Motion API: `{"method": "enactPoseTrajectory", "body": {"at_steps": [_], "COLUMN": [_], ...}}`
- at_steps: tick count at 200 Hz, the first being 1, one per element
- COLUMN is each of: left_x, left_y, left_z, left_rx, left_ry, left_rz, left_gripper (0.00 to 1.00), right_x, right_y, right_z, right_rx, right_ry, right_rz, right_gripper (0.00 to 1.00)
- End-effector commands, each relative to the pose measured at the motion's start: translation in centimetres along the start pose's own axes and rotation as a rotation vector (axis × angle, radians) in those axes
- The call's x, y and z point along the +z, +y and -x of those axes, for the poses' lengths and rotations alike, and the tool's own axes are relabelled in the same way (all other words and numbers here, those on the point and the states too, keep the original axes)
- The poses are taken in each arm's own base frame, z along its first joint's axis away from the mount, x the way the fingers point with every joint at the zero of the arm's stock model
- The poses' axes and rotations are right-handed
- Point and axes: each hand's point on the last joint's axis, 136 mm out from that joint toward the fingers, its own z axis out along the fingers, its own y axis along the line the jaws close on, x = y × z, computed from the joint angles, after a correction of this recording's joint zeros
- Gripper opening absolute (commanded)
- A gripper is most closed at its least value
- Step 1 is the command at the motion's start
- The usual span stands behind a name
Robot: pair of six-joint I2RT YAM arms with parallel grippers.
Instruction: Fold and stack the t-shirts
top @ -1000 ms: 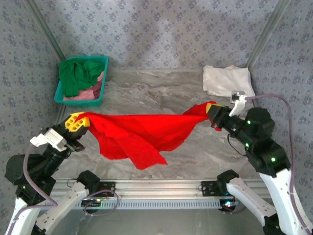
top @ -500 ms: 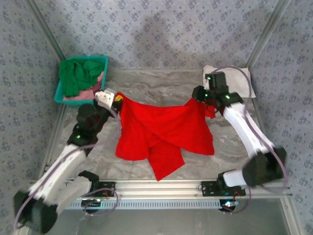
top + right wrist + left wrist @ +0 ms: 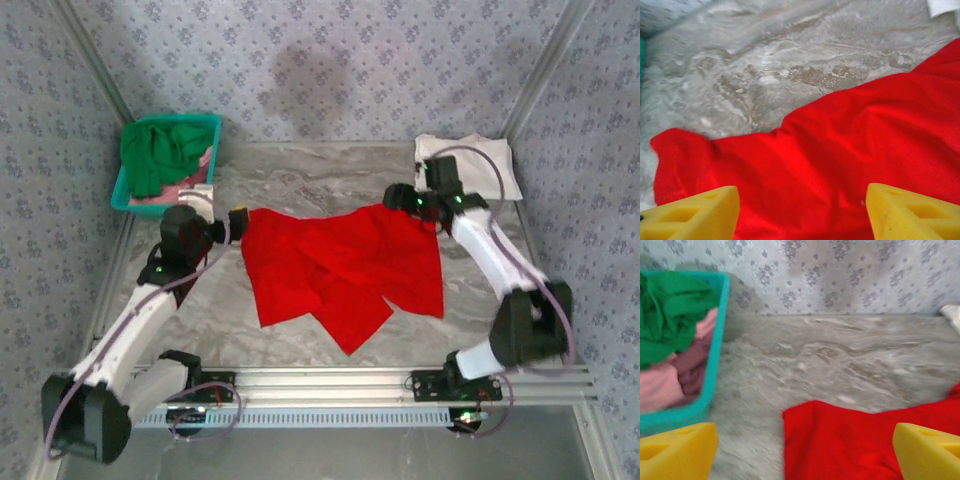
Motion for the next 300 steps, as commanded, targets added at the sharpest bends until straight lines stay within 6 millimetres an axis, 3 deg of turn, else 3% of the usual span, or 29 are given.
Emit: {"method": "enactPoseTrajectory", "body": {"at_steps": [1, 20, 51, 102, 130, 152, 177, 195, 223, 273, 300], "left_x": [-2.6, -4.2, -5.4, -5.3, -7.1, -7.9, -7.3, -6.7, -6.9, -7.3, -6.4], "left_y": [-0.7, -2.6, -4.7, -7.3, -8.7, -8.7, -8.1, -8.3, -7.4, -6.6, -7.1], "left_z": [-11.3, -15.4, -19.4, -22.5, -24.2, -25.5, -26.0, -26.0, -26.7, -25.8, -26.9], "left_rx": [-0.205, -0.276, -0.312, -0.343, -0.293, -0.271, -0.238, -0.23, -0.199, -0.171, -0.203], "left_ry": [0.394, 0.525, 0.693, 0.781, 0.884, 0.918, 0.901, 0.889, 0.934, 0.92, 0.919], "left_rz": [0.019, 0.001, -0.016, -0.091, -0.097, -0.082, -0.052, -0.056, 0.01, 0.062, 0.043], "left_gripper": [0.92, 0.92, 0.89, 0.73, 0.71, 0.67, 0.63, 0.52, 0.53, 0.59, 0.52], "right_x": [-1.4, -1.4, -0.4, 0.6, 0.7, 1.2, 1.8, 1.9, 1.7, 1.8, 1.8], "right_y": [-3.1, -4.6, -6.1, -6.2, -6.4, -6.5, -6.4, -6.4, -6.4, -6.5, -6.5], "right_z": [-3.6, -5.9, -6.7, -6.6, -6.5, -6.5, -6.9, -7.0, -7.2, -7.4, -7.3], "right_rx": [-0.01, 0.017, 0.051, 0.066, 0.062, 0.064, 0.08, 0.084, 0.084, 0.09, 0.092], "right_ry": [-0.002, 0.006, 0.027, 0.033, 0.026, 0.029, 0.038, 0.039, 0.044, 0.04, 0.039], "right_rz": [-0.073, -0.097, -0.133, -0.124, -0.134, -0.131, -0.118, -0.116, -0.115, -0.109, -0.108], "right_gripper": [0.72, 0.72, 0.72, 0.72, 0.72, 0.72, 0.72, 0.72, 0.72, 0.72, 0.72]}}
